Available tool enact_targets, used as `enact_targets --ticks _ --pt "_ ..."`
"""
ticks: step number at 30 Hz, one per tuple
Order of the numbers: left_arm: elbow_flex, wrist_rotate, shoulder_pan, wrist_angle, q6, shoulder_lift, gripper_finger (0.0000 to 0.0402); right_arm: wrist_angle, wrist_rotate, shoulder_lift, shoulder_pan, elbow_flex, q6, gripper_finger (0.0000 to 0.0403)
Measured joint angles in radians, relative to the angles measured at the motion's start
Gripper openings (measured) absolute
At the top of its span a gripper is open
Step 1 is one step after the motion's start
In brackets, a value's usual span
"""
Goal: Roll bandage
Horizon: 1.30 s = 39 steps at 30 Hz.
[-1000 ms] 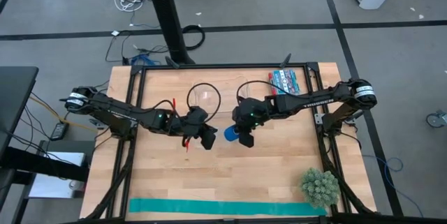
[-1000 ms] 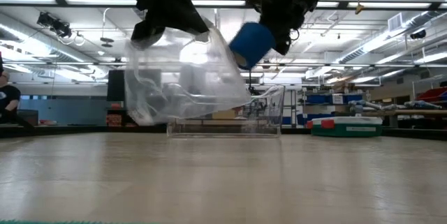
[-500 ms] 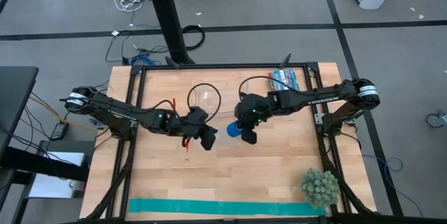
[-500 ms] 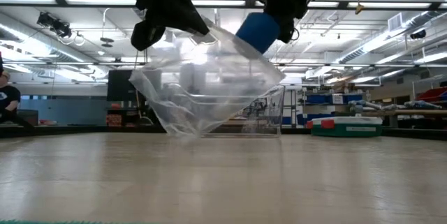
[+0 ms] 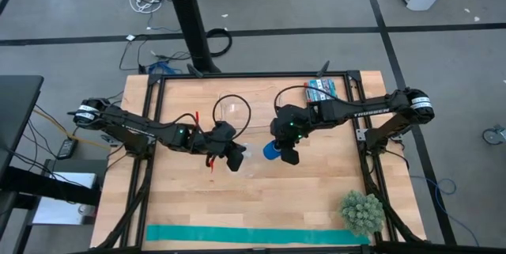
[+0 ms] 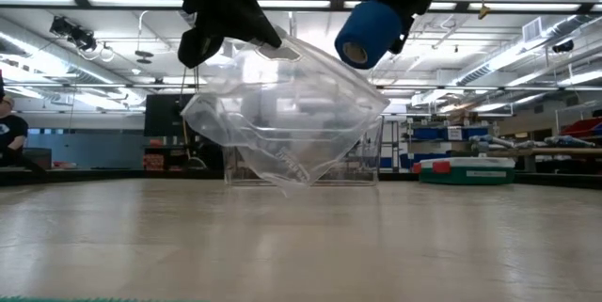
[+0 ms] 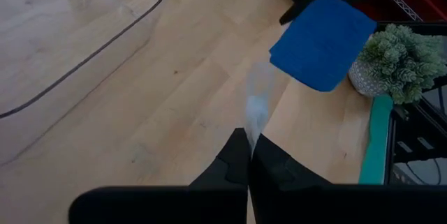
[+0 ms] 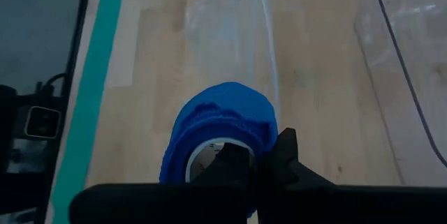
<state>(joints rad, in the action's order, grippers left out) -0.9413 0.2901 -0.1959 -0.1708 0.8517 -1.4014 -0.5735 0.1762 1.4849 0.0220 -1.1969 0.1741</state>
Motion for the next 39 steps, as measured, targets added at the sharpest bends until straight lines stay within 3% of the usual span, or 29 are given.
enact_targets --ticks 14,23,39 --pt "0.000 0.001 0.000 0.002 -0.010 0.000 0.0002 0.076 0.007 0.002 -0.032 0.000 -0.038 0.0001" --pt "0.000 0.004 0.000 0.006 0.068 0.000 0.0002 0.062 -0.271 0.002 -0.009 0.000 0.024 0.0001" --pt "0.000 0.083 0.000 0.096 0.277 0.000 0.0002 0.099 -0.327 0.003 0.005 0.000 -0.011 0.0001"
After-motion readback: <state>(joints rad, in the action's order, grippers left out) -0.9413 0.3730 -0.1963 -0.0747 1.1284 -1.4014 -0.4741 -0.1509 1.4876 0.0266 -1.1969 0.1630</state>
